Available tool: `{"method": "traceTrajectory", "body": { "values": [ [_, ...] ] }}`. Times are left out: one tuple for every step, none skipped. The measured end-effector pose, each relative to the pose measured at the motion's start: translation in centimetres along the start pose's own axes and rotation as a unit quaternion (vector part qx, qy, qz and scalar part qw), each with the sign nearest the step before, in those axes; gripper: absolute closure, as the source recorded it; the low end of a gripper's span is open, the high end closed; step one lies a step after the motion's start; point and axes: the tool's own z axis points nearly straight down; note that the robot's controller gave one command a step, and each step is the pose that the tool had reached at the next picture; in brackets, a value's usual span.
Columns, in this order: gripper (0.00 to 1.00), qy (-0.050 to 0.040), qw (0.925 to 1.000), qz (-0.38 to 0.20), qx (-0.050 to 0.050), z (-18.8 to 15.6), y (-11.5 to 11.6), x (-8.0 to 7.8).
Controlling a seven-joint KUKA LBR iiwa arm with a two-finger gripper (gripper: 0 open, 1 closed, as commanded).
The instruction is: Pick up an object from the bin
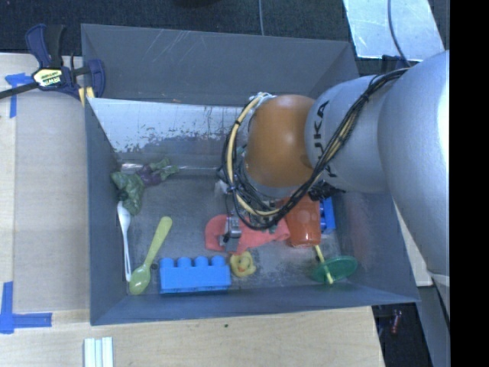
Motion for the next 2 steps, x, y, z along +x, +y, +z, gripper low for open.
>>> {"method": "traceTrajectory", "body": {
  "values": [
    [0.00, -0.0021, 0.9999, 0.010, 0.000, -0.4, -6.8, -2.0],
    [1.00, -0.0128, 0.9996, 0.006, -0.023, -1.4, -21.9, -4.6]
  ]
}}
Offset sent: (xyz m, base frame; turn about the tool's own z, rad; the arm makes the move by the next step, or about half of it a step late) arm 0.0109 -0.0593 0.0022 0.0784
